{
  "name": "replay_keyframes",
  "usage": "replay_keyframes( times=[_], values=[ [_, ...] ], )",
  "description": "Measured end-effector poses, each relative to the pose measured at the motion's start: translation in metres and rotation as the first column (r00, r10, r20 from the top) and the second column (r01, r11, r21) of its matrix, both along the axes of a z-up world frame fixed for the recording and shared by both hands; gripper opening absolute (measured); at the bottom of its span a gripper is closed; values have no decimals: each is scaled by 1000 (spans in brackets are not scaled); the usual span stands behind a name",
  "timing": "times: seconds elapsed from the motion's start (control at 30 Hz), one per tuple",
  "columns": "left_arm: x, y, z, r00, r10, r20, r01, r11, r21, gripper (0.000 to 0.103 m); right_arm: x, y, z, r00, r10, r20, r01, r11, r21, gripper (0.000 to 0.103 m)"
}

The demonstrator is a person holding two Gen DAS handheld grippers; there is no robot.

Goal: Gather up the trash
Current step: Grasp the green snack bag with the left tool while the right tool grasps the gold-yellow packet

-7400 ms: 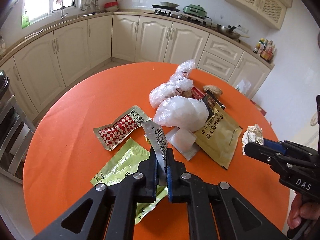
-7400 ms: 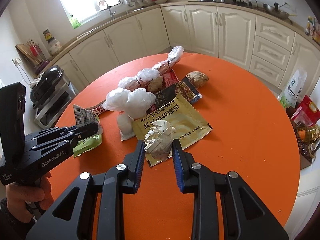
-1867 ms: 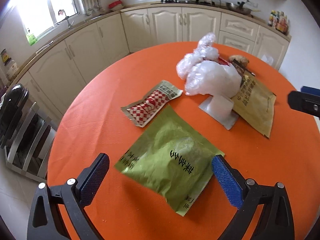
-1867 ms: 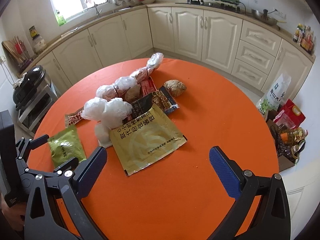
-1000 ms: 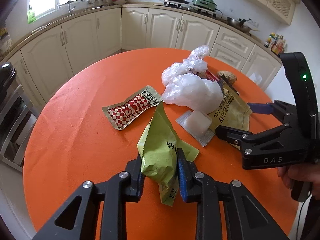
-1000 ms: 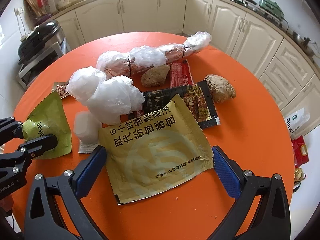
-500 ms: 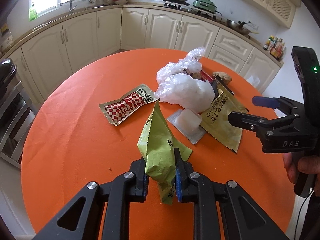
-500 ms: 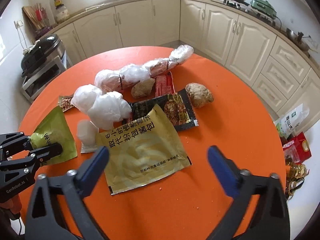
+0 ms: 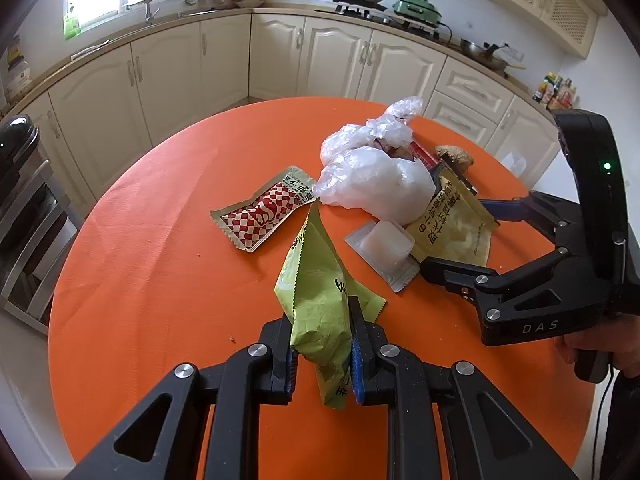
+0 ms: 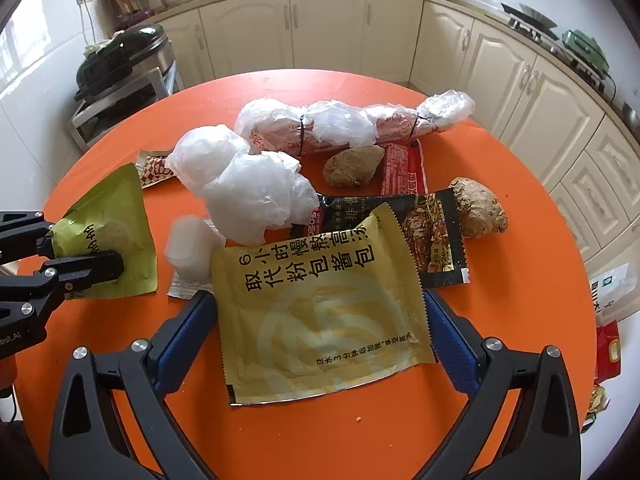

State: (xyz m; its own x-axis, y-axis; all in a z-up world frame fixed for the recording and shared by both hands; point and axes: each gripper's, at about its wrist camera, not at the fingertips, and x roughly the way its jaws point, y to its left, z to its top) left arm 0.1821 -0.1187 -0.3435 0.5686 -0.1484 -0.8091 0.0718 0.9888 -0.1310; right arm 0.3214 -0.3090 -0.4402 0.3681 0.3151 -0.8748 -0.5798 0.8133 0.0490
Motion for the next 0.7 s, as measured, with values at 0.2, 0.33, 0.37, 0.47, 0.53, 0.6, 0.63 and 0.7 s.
replay_keyframes(
  times=[0.2, 0.33, 0.37, 0.47, 0.53, 0.6, 0.63, 0.7],
  values=[
    [0, 0, -2, 1000, 4, -4, -4, 1000, -6, 17, -12, 1, 5, 1000, 12, 11, -12, 1000, 15, 75],
    [-2, 3, 1, 1000, 0, 2, 0, 1000, -8, 17, -17, 5, 6, 1000, 16, 9, -17, 1000, 24, 65],
    [-3, 4, 1, 1000, 0, 2, 1, 1000, -8, 17, -17, 5, 6, 1000, 18, 7, -18, 999, 30, 63],
    [-4, 8, 2, 1000, 1, 1, -1, 1000, -13, 17, -14, 2, 8, 1000, -5, -7, 6, 999, 46, 50],
    [-4, 10, 3, 1000, 0, 2, 0, 1000, -12, 17, -12, 0, 9, 1000, -10, -13, 11, 998, 55, 46],
    [-4, 13, 4, 1000, 1, 4, -1, 1000, -14, 17, -11, -2, 10, 1000, -13, -15, 14, 998, 62, 45],
    [-4, 13, 5, 1000, 2, 6, -2, 1000, -15, 17, -10, -3, 10, 1000, -19, -19, 21, 997, 72, 44],
    [-6, 16, 8, 1000, 8, 16, -8, 1000, -16, 17, -9, -7, 11, 999, -32, -28, 35, 994, 103, 43]
  ],
)
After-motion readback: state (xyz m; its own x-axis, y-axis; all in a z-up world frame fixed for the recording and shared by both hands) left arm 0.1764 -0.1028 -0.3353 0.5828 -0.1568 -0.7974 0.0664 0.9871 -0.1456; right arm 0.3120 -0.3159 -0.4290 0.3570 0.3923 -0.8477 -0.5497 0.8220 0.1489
